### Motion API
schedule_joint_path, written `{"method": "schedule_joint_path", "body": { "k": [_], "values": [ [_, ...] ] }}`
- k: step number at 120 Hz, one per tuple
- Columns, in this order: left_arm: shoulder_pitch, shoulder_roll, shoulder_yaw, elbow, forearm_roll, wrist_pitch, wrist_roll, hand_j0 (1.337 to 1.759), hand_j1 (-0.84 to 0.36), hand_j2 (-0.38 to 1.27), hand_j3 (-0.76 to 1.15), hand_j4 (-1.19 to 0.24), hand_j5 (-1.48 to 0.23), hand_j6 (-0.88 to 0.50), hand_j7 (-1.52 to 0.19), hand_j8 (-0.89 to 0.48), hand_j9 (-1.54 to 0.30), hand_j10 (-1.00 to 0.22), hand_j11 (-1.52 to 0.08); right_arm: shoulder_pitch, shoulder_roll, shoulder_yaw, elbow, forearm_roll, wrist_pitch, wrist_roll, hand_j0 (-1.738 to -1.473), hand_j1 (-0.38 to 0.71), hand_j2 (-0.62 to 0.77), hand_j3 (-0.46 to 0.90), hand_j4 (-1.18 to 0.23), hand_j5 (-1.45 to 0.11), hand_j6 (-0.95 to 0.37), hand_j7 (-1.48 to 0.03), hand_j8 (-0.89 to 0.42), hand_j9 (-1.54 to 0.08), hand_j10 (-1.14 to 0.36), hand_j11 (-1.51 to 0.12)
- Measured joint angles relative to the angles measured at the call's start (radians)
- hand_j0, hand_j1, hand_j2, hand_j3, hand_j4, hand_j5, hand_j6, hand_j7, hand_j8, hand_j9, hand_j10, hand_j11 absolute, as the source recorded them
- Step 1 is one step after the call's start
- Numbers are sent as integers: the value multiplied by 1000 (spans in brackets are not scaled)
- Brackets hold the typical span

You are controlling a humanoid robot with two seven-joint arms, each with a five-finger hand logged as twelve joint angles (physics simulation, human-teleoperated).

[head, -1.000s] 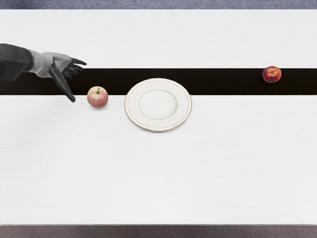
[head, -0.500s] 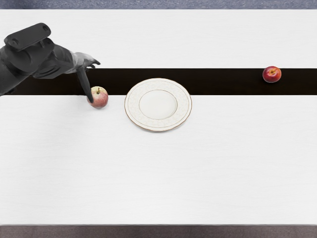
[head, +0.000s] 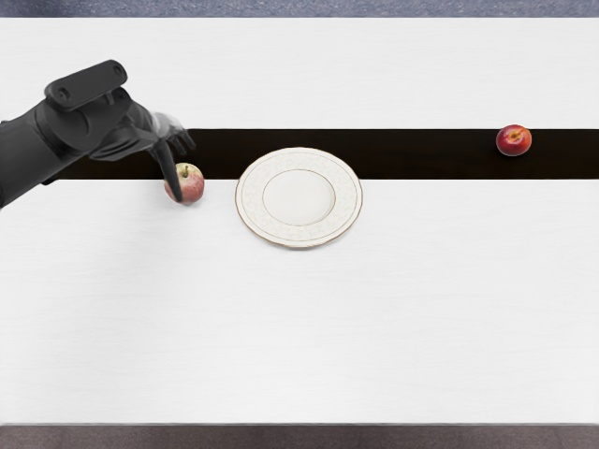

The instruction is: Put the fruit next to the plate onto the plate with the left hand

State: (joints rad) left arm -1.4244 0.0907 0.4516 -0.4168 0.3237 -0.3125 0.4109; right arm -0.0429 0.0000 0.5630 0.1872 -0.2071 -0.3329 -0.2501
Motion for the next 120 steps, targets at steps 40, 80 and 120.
{"method": "schedule_joint_path", "body": {
  "k": [40, 80, 120],
  "values": [
    [12, -13, -2, -6, -2, -21, 4, 1658, -90, 74, 0, -368, -476, -369, -476, -368, -476, -368, -476, 0, 0, 0, 0, 0, 0, 0, -1658, -349, 0, 0, 0, 0, -1, 0, 0, 0, 0, 0],
    [14, -14, -4, -5, -2, -27, 30, 1653, -155, 52, 0, -529, -687, -362, -697, -336, -706, -513, -707, 0, 0, 0, 0, 0, 0, 0, -1658, -349, 0, 0, 0, 0, -1, 0, 0, 0, 0, 0],
    [-4, 5, -37, -4, -10, -98, 43, 1649, -220, 284, 0, -438, -889, -235, -905, -267, -916, -548, -907, 0, 0, 0, 0, 0, 0, 0, -1658, -349, 0, 0, 0, 0, -1, 0, 0, 0, 0, 0]
  ]
}}
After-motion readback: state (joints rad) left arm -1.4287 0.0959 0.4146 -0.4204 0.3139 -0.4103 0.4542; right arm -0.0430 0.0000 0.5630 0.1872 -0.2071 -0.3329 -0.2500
